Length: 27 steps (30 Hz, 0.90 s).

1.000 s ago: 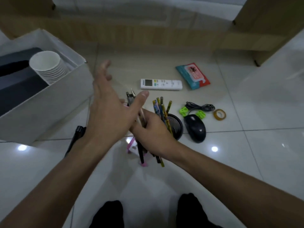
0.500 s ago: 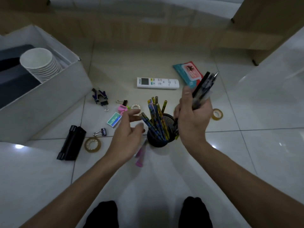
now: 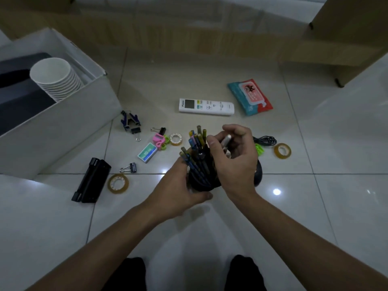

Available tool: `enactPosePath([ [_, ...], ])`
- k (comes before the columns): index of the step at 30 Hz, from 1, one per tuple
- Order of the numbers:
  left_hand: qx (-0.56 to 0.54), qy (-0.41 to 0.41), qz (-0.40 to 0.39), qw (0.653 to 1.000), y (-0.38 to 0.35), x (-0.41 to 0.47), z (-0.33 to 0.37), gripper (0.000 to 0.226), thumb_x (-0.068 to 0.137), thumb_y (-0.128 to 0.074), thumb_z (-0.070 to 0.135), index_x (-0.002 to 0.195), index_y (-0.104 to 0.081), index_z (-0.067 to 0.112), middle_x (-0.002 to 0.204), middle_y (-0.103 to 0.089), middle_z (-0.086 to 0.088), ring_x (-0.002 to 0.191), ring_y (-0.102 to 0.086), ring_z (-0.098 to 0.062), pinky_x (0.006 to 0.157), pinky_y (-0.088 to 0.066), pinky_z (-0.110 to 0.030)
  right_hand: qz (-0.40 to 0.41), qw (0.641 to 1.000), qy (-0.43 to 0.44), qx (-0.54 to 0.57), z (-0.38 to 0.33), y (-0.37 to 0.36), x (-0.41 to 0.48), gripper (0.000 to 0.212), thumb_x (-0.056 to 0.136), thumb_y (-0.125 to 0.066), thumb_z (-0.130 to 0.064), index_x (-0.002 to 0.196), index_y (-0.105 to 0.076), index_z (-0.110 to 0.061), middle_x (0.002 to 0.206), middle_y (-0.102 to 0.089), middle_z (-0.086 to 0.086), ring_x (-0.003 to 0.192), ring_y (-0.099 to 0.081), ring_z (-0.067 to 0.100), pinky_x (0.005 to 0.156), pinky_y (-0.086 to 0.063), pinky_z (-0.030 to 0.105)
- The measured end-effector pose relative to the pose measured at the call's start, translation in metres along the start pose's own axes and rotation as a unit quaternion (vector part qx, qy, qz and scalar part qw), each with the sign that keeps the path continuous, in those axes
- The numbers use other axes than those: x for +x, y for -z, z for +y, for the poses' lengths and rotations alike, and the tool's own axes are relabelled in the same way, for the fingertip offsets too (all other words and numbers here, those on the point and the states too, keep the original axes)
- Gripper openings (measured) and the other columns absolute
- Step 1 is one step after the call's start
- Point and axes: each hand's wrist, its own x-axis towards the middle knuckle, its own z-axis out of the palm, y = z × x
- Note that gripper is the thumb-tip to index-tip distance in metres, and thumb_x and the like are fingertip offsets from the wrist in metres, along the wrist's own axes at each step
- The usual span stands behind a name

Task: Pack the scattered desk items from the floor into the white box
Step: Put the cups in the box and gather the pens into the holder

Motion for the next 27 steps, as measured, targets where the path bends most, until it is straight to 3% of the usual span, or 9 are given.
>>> enactPosePath([
  [3,0.023,-0.014,0.001,1.000,0.001,0.009,0.004,0.085,0.064,-0.089,0.038,0.130,-0.034,0.044,0.114,-0.053,0.025,0.099,-0.059,0.003,0.061,-0.057,-0.019,-0.009,1.000,0.022,0.004,-0.001,0.009,0.003,0.041,0.089,-0.068,-0.001,0.126,-0.051,-0.002,0.108,-0.064,0.013,0.098,-0.066,0.023,0.087,-0.054,0.036],
  [5,0.026,-0.037,0.012,0.999,0.000,0.013,0.006,0.083,0.063,-0.090,0.037,0.121,-0.032,0.050,0.112,-0.055,0.028,0.100,-0.056,0.011,0.077,-0.051,-0.009,-0.043,0.998,0.041,-0.013,0.000,0.013,0.005,0.044,0.095,-0.059,-0.005,0.137,-0.046,-0.004,0.127,-0.059,0.013,0.113,-0.063,0.023,0.096,-0.052,0.041],
  [7,0.028,-0.062,0.019,0.998,-0.004,0.017,0.005,0.083,0.063,-0.090,0.035,0.122,-0.034,0.047,0.111,-0.054,0.029,0.102,-0.053,0.018,0.081,-0.046,-0.005,-0.097,0.992,0.053,-0.052,0.005,0.016,0.007,0.043,0.100,-0.049,-0.010,0.142,-0.046,-0.005,0.135,-0.058,0.010,0.123,-0.058,0.018,0.102,-0.049,0.043],
  [11,0.087,-0.110,0.007,0.990,-0.015,0.023,0.000,0.081,0.067,-0.082,0.048,0.136,-0.043,0.032,0.127,-0.050,0.013,0.116,-0.053,-0.006,0.094,-0.053,-0.034,-0.155,0.984,0.062,-0.069,0.010,0.025,0.008,0.037,0.099,-0.050,-0.016,0.134,-0.054,-0.003,0.126,-0.064,0.008,0.120,-0.061,0.017,0.099,-0.051,0.042],
  [14,0.111,-0.131,0.006,0.985,-0.020,0.028,-0.002,0.088,0.069,-0.081,0.051,0.143,-0.039,0.032,0.144,-0.040,0.011,0.132,-0.044,-0.012,0.103,-0.049,-0.039,-0.156,0.985,0.059,-0.041,0.011,0.027,0.007,0.030,0.094,-0.055,-0.019,0.116,-0.052,0.002,0.118,-0.064,0.012,0.114,-0.063,0.023,0.094,-0.053,0.045],
  [17,0.099,-0.150,0.025,0.983,-0.024,0.029,0.005,0.088,0.068,-0.083,0.049,0.142,-0.038,0.029,0.143,-0.042,0.010,0.134,-0.042,-0.012,0.106,-0.045,-0.040,-0.165,0.985,0.044,-0.022,0.009,0.029,0.006,0.027,0.092,-0.052,-0.020,0.102,-0.047,0.004,0.118,-0.062,0.015,0.116,-0.061,0.025,0.095,-0.051,0.043],
  [20,0.090,-0.140,0.035,0.986,-0.024,0.029,0.008,0.096,0.067,-0.085,0.045,0.146,-0.034,0.029,0.146,-0.038,0.012,0.134,-0.040,-0.007,0.109,-0.042,-0.031,-0.156,0.986,0.052,-0.025,0.013,0.031,-0.001,0.046,0.090,-0.054,-0.023,0.124,-0.044,0.006,0.135,-0.051,0.017,0.130,-0.051,0.027,0.104,-0.046,0.042],
  [23,0.106,-0.134,0.028,0.985,-0.026,0.029,0.007,0.089,0.065,-0.085,0.040,0.141,-0.039,0.034,0.135,-0.046,0.011,0.122,-0.049,-0.010,0.096,-0.052,-0.036,-0.148,0.989,0.003,-0.029,0.020,0.043,-0.014,0.066,0.089,-0.056,-0.033,0.144,-0.033,-0.005,0.147,-0.044,0.004,0.135,-0.047,0.019,0.109,-0.042,0.037],
  [27,0.110,-0.133,0.060,0.983,-0.022,0.026,0.016,0.076,0.064,-0.084,0.036,0.131,-0.049,0.034,0.121,-0.052,0.010,0.112,-0.053,-0.011,0.088,-0.053,-0.035,-0.147,0.987,-0.055,0.022,0.012,0.047,-0.018,0.064,0.089,-0.058,-0.047,0.143,-0.039,-0.018,0.130,-0.060,-0.015,0.123,-0.058,0.011,0.102,-0.048,0.026],
])
